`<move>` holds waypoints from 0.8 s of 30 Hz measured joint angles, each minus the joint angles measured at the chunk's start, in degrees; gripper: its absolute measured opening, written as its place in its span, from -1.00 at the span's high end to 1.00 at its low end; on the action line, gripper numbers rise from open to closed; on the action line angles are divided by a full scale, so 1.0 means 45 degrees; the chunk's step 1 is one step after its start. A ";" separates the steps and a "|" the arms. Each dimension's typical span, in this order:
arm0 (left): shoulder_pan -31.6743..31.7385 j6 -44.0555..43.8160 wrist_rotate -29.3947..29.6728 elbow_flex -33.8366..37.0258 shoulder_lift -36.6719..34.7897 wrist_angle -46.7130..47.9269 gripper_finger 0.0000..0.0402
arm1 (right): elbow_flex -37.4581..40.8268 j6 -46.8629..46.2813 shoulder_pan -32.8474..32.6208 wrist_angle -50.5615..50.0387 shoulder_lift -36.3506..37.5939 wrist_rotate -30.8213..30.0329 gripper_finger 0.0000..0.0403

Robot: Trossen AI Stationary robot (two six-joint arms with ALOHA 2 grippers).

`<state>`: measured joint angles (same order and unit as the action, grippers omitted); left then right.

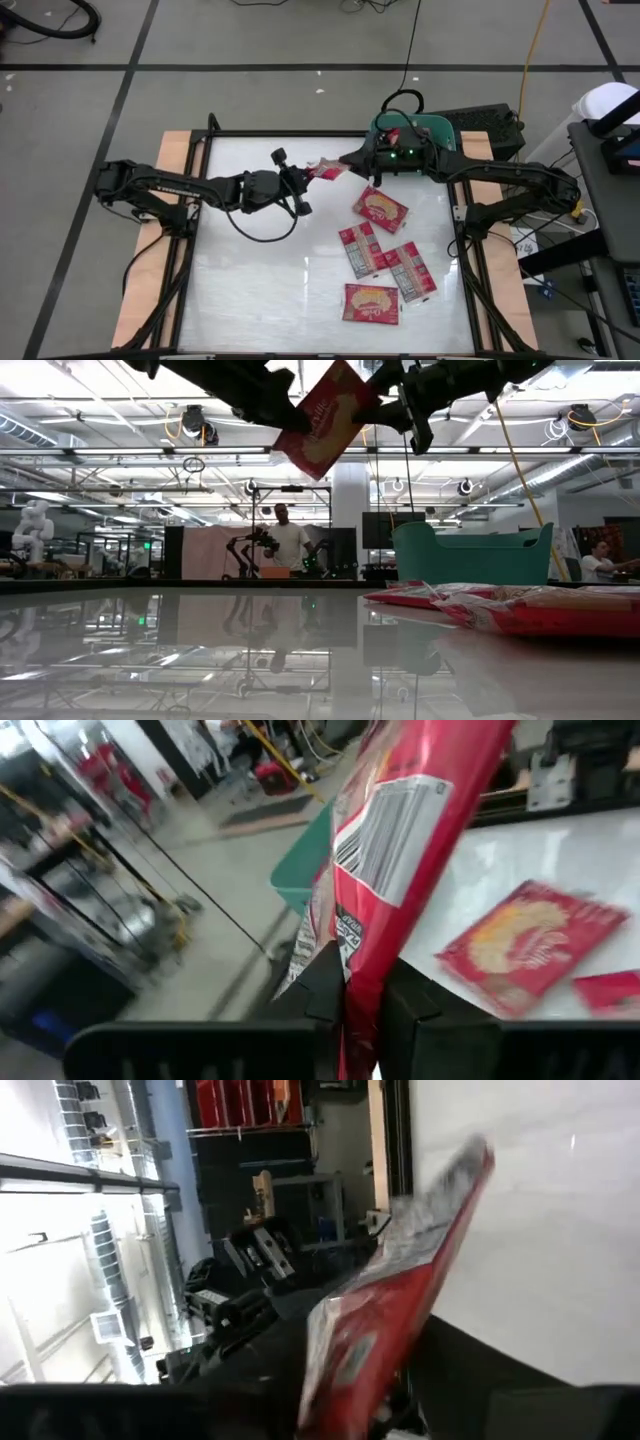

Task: Sort popcorn bags into baskets
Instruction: Put the red popcorn bag into the green bin

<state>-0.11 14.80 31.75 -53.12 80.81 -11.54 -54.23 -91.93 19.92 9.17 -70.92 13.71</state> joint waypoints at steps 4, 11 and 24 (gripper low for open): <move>-0.0016 -0.2495 -0.0348 0.0000 -0.0711 0.1393 0.90 | 0.0008 0.0968 0.0421 -0.0225 0.0474 0.0305 0.02; 0.0123 -0.6345 -0.1371 -0.0010 -0.2323 0.2783 0.88 | 0.0004 0.2925 0.1234 -0.0629 0.1874 0.0063 -0.16; 0.1398 -1.0410 -0.5757 -0.0005 -0.4146 0.5020 0.90 | -0.0522 0.6573 -0.0120 -0.0003 0.2768 -0.1890 -0.17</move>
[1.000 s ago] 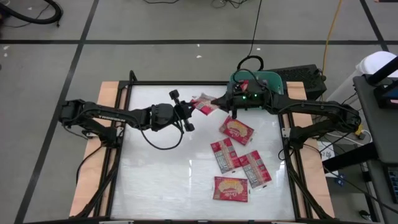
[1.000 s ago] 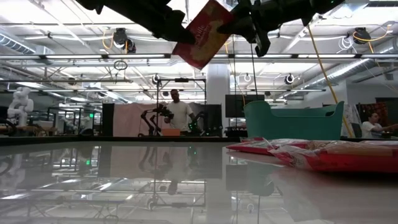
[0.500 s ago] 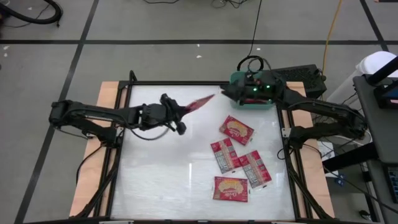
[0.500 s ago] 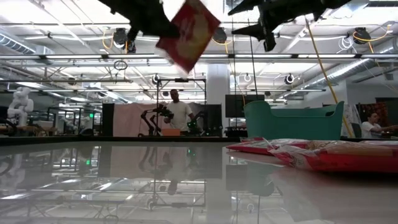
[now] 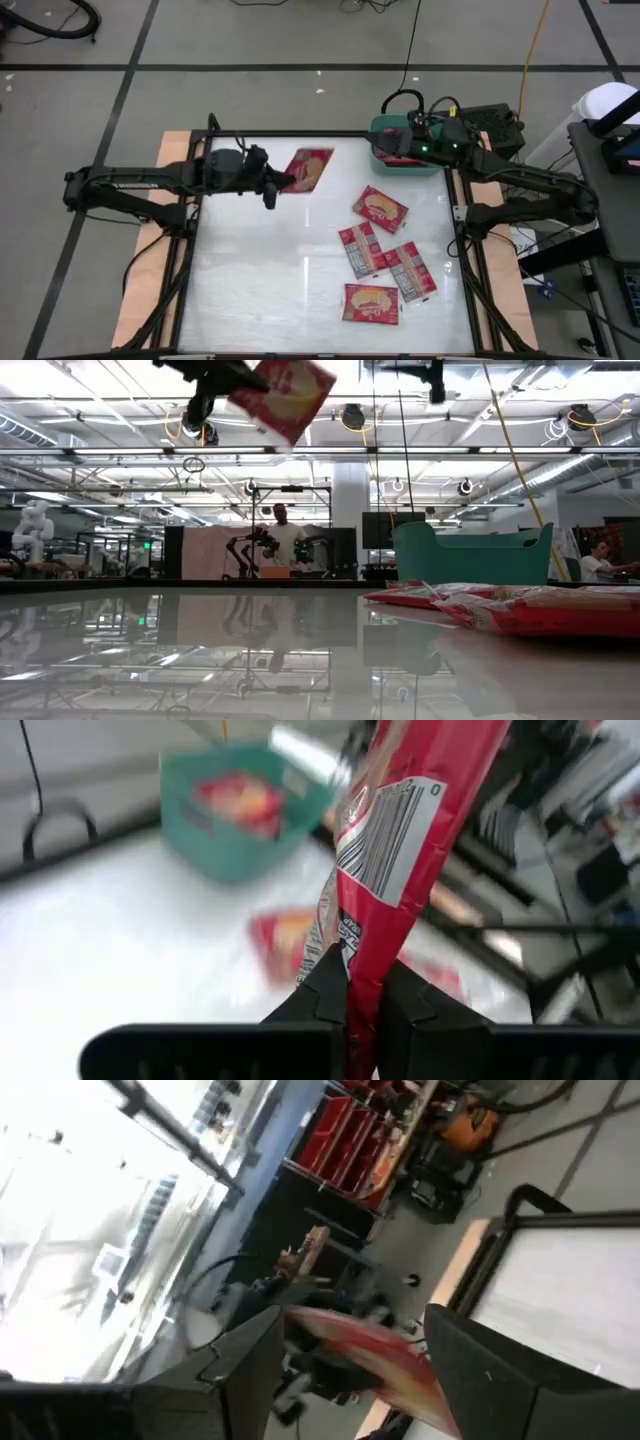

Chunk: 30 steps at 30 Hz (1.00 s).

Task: Sort popcorn bags into baskets
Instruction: Put the red popcorn bag into the green bin

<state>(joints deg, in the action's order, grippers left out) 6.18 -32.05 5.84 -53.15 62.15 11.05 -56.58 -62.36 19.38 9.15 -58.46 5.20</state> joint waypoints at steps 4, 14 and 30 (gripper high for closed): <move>0.0352 -0.0704 -0.1306 0.0000 0.0034 0.1870 0.90 | -0.2121 0.1639 -0.0993 -0.2026 -0.1018 -0.0443 -0.17; 0.0660 0.0489 -0.2640 0.0000 0.0108 0.3770 0.91 | -0.7785 0.6631 -0.1928 -0.7121 -0.5048 0.0884 -0.17; 0.0515 0.1428 -0.2650 0.0000 0.0108 0.5668 0.88 | -0.9853 1.3841 -0.2324 -0.8597 -0.9414 0.1775 -0.17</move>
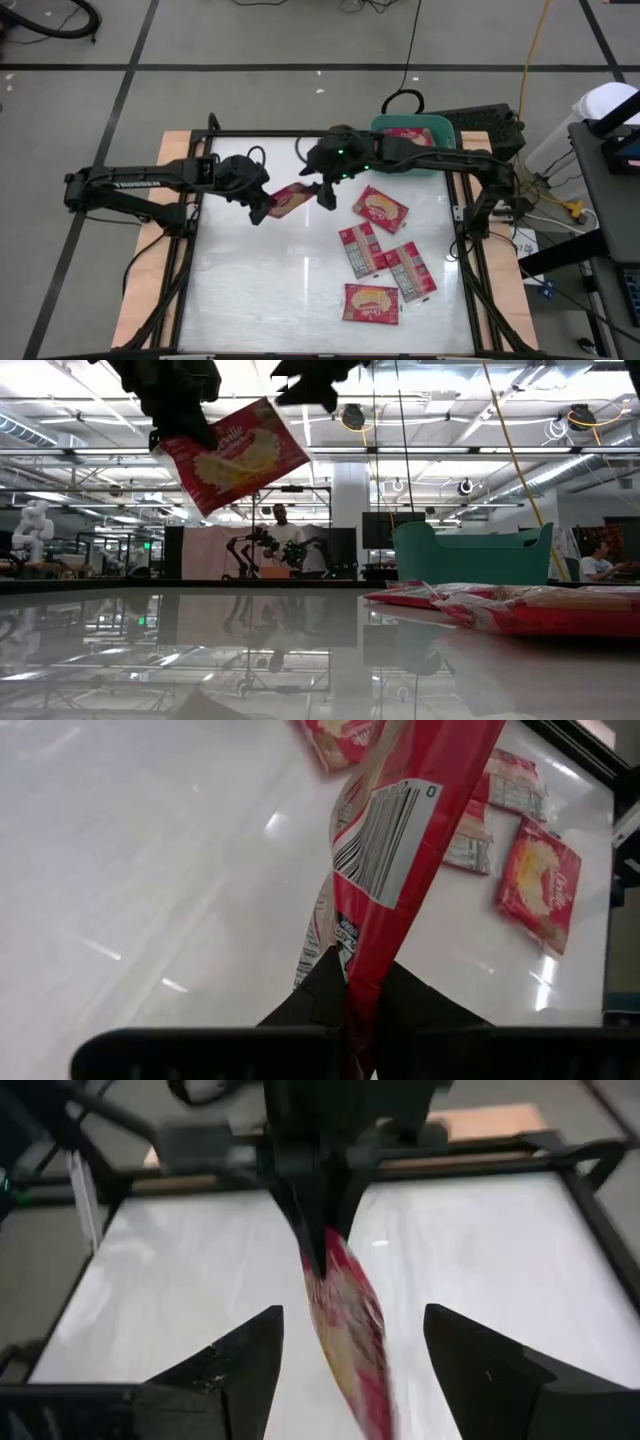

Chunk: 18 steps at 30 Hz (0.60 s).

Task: Sort popcorn bags into baskets
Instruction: Put the red popcorn bag into the green bin

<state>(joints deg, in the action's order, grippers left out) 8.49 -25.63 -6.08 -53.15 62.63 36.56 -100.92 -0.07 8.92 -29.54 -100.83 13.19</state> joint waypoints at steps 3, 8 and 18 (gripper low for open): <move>-0.0133 0.0223 -0.0010 0.0000 0.0000 -0.0092 0.88 | 0.0000 0.0484 0.0011 0.0093 -0.0492 0.0087 -0.17; -0.0381 0.0962 -0.0023 0.0003 0.0000 -0.0299 0.90 | 0.0026 0.0928 0.0026 0.0017 -0.0972 0.0126 -0.14; -0.0476 0.1030 0.0031 0.0005 0.0000 -0.1866 0.86 | 0.1010 0.0844 0.0011 -0.0082 -0.0786 0.0244 0.45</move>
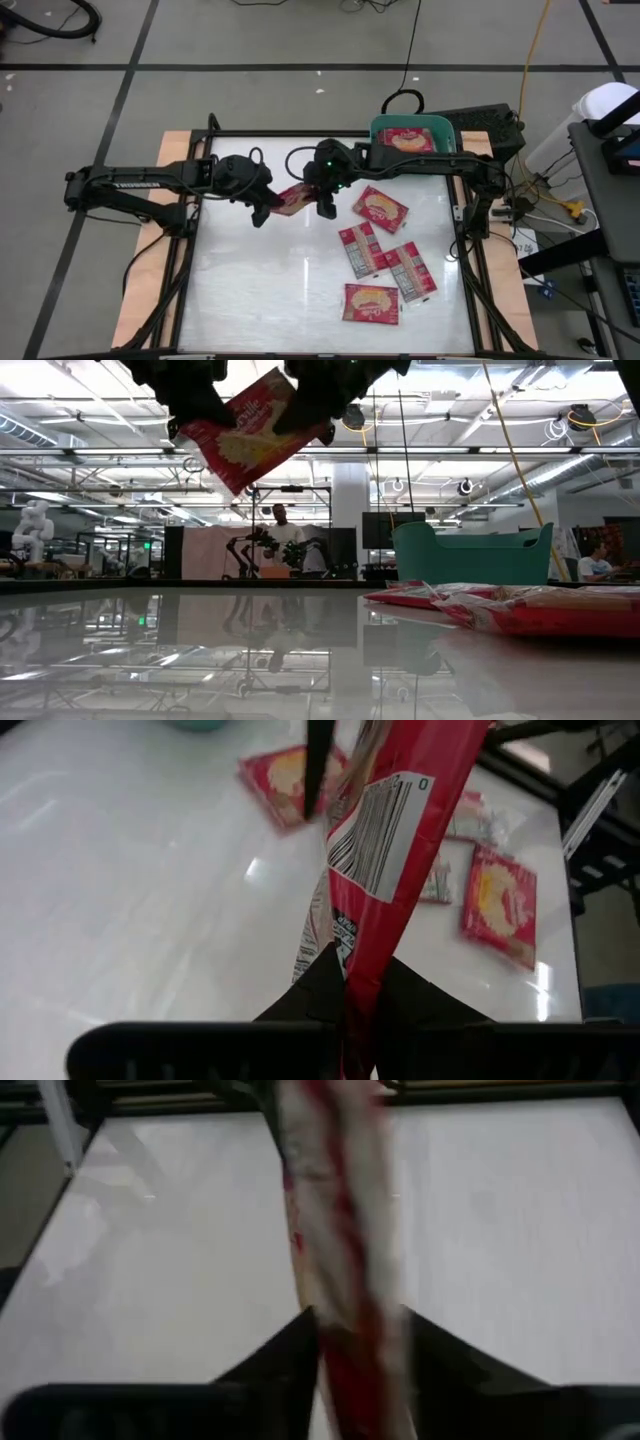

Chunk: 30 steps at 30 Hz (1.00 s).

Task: Sort popcorn bags into baskets
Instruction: Put the red popcorn bag into the green bin

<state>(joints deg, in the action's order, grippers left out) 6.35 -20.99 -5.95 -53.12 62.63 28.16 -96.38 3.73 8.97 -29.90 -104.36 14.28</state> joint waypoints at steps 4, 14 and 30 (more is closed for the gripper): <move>0.0010 0.0080 0.0318 0.0005 0.0000 -0.0088 0.85 | 0.0000 -0.0120 0.0018 0.0014 0.0011 0.0534 0.82; -0.0099 0.1303 0.2751 0.0005 -0.0003 -0.1125 0.40 | 0.0010 -0.0680 0.0517 -0.1051 0.0841 0.0506 0.91; 0.2160 0.0930 0.4010 0.0000 -0.0102 -0.2068 -0.06 | 0.0015 -0.2575 0.4138 -0.6039 0.3718 0.0505 0.93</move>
<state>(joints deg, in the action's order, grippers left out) 16.07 -16.80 12.10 -53.12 62.17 18.86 -96.31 -7.86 27.59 -57.08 -87.63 16.56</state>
